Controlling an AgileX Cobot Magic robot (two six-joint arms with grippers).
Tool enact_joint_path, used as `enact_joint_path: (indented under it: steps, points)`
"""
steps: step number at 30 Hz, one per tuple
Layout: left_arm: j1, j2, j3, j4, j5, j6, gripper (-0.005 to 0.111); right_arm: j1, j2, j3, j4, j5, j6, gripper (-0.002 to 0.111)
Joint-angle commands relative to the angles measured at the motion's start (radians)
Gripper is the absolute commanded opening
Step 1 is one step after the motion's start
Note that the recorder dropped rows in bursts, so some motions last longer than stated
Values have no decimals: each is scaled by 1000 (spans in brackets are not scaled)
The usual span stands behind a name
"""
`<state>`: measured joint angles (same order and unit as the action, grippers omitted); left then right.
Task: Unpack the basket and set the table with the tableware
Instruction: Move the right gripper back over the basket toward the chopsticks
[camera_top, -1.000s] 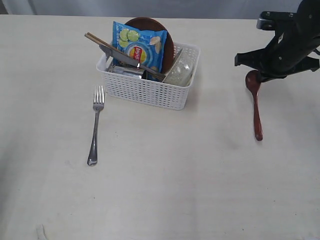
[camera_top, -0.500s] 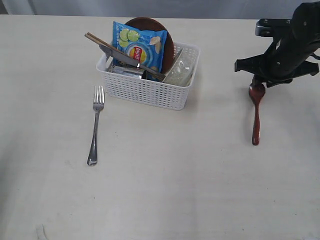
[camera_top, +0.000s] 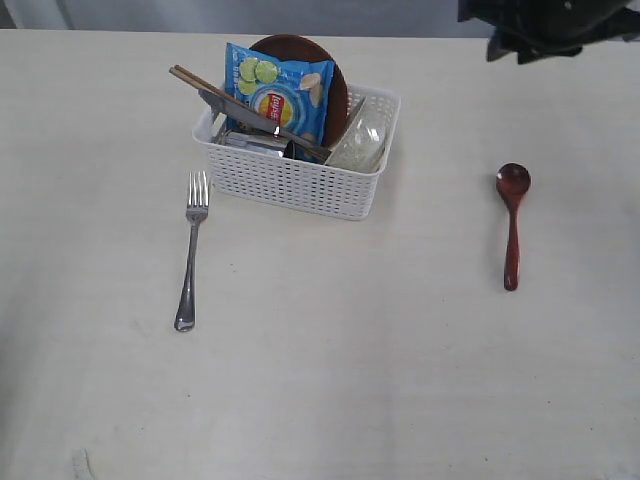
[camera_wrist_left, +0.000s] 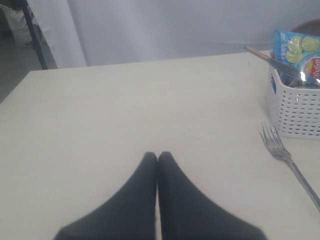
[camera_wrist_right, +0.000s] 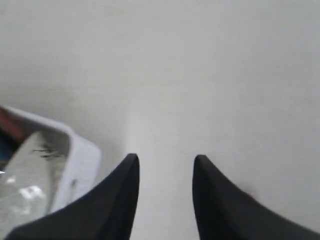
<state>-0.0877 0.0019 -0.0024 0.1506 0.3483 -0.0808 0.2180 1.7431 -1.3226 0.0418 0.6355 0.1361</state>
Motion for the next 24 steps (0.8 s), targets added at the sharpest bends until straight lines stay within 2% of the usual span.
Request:
enact_joint_path:
  steps: [1, 6, 10, 18, 24]
  points:
    - [-5, -2, 2, 3, -2, -2, 0, 111, 7, -97, 36, 90, -63, 35]
    - [-5, -2, 2, 3, -2, -2, 0, 212, 45, -190, 21, 154, -33, 35]
    - [-5, -2, 2, 3, -2, -2, 0, 256, 106, -282, -92, 228, 53, 35]
    - [-5, -2, 2, 3, -2, -2, 0, 304, 245, -425, -171, 296, 70, 35]
    - [-5, -2, 2, 3, -2, -2, 0, 313, 311, -435, -202, 287, 43, 35]
